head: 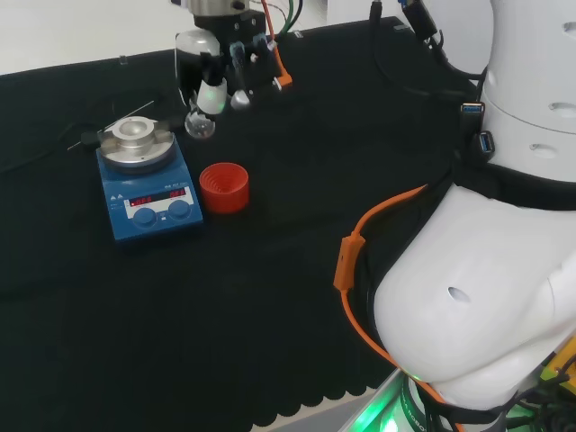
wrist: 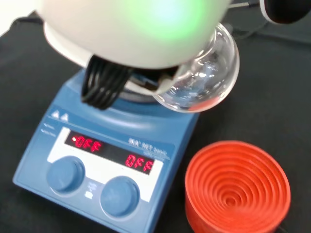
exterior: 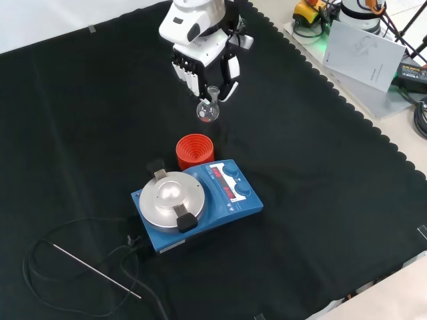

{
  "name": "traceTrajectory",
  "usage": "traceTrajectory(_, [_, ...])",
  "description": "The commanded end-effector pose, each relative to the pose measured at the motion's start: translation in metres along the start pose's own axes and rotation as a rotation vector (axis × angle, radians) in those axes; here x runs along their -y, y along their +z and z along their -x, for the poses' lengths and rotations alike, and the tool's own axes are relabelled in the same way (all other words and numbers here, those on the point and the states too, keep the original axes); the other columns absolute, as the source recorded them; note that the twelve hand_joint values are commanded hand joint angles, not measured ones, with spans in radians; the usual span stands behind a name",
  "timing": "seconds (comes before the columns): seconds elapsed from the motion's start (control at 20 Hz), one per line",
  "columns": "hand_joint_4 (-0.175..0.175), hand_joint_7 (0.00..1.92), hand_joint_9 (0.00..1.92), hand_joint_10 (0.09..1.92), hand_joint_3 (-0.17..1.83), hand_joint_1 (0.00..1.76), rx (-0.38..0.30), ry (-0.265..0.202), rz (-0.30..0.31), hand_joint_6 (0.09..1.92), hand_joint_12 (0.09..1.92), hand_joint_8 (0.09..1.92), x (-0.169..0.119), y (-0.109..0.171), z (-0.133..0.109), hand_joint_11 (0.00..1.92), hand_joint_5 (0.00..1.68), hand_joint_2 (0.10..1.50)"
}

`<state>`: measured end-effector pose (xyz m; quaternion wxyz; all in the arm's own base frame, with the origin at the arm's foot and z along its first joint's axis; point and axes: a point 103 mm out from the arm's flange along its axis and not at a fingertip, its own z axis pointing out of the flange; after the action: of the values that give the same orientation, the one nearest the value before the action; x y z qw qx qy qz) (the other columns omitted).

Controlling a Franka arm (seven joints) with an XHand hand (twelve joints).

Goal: Place the round-bottom flask on the heater.

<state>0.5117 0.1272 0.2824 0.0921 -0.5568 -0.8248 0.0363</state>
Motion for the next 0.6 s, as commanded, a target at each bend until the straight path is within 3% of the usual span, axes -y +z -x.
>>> traceTrajectory(0.05, [-0.175, 1.53, 1.72, 0.34, 1.08, 1.34, -0.01, -0.048, 0.002, 0.56, 0.87, 0.57, -0.008, -0.011, -0.013, 1.61, 1.38, 0.36])
traceTrajectory(0.6, [-0.175, 1.53, 1.73, 0.34, 1.08, 1.34, 0.005, -0.07, -0.012, 0.56, 0.86, 0.56, -0.031, -0.009, -0.034, 1.61, 1.38, 0.36])
